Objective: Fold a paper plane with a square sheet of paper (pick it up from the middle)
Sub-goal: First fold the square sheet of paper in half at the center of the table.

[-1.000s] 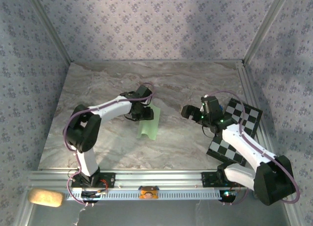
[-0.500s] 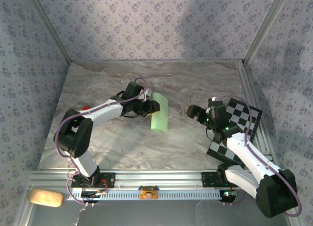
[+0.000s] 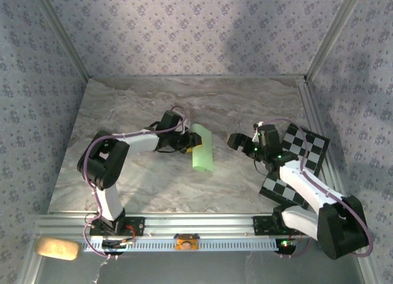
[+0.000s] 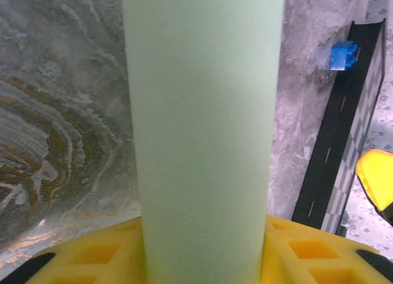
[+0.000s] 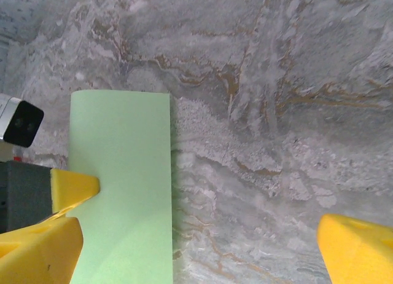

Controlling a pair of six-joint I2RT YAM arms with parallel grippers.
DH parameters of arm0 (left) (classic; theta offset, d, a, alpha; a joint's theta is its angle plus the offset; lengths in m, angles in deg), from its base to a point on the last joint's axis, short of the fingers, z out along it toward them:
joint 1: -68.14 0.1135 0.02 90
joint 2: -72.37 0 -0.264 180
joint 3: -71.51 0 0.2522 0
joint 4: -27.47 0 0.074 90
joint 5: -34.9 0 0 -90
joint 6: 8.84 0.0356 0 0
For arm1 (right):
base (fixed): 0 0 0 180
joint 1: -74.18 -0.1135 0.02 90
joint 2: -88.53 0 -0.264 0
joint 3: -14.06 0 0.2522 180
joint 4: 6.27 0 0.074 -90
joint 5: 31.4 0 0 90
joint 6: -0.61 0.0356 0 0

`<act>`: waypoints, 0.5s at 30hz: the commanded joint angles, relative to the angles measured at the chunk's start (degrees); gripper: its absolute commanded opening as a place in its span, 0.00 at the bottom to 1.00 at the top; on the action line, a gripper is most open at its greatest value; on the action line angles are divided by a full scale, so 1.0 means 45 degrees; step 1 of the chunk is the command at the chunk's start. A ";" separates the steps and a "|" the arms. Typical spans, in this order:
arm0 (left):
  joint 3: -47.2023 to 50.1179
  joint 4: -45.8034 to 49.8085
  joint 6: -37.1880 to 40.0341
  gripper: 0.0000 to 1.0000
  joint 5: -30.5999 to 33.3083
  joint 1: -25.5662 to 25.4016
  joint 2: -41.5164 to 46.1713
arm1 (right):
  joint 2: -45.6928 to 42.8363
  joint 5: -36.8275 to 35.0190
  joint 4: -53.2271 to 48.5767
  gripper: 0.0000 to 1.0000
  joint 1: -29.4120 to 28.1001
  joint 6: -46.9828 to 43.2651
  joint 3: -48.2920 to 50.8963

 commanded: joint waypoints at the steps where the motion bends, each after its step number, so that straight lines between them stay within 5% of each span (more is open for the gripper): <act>1: 0.0055 -0.0474 -0.0055 0.44 0.0121 -0.0138 -0.0318 | 0.0428 0.0784 0.0121 1.00 0.0000 0.0200 -0.0616; 15: -0.0293 0.1472 0.1072 0.48 0.1541 -0.0110 -0.0579 | 0.1179 0.0637 0.0035 1.00 -0.0246 0.0291 -0.0952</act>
